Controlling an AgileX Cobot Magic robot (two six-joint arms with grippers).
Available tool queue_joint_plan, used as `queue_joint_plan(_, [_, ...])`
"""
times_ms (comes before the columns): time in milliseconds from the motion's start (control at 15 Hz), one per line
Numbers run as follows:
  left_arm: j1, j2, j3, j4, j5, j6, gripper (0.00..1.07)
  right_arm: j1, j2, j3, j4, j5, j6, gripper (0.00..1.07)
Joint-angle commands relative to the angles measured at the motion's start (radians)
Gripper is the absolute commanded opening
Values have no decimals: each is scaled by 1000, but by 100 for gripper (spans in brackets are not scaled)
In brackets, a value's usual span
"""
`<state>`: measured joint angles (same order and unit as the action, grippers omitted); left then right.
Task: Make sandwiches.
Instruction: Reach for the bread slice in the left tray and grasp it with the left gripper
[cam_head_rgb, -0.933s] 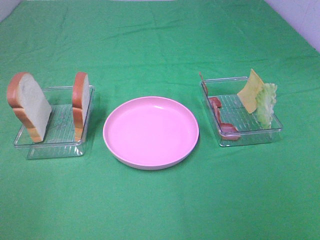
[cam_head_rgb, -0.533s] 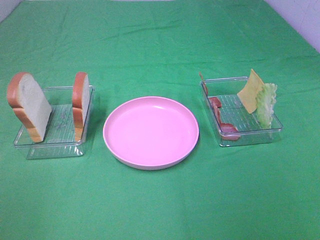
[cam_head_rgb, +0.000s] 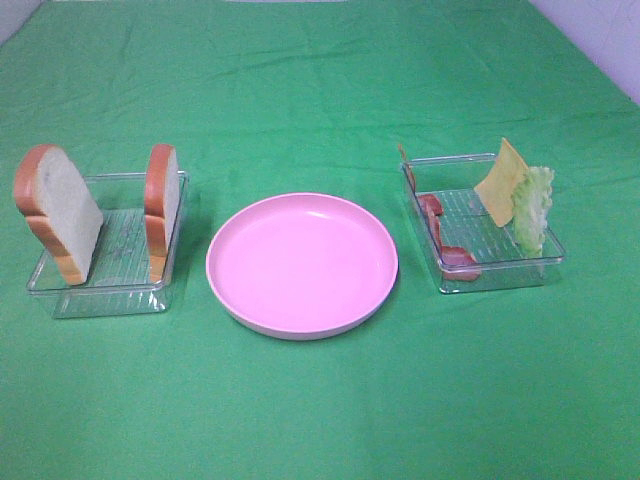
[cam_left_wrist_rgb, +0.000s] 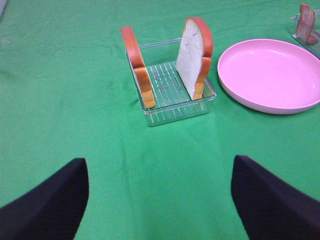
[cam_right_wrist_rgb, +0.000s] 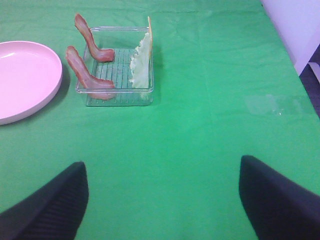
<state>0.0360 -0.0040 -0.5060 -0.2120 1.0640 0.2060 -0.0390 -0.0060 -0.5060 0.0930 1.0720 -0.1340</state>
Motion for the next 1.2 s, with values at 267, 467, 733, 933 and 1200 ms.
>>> queue_joint_plan(267, [-1,-20,1,0,-8,4,75,-7,-7,3,-2,-10,-11,78])
queue_joint_plan(467, [-1,-20,1,-1,-8,4,75,-7,-7,3,-2,-10,-11,78])
queue_joint_plan(733, [-1,-20,1,-1,-13,4,75,-7,-7,3,-2,-10,-11,78])
queue_joint_plan(933, [-1,-14,-12,-3,-40,-36,75,-7,-7,3,-2,-10,-11,78])
queue_joint_plan(1200, [-1,195,-53,-10,-119,-190,75,-7,-7,3,-2,-10,-11,78])
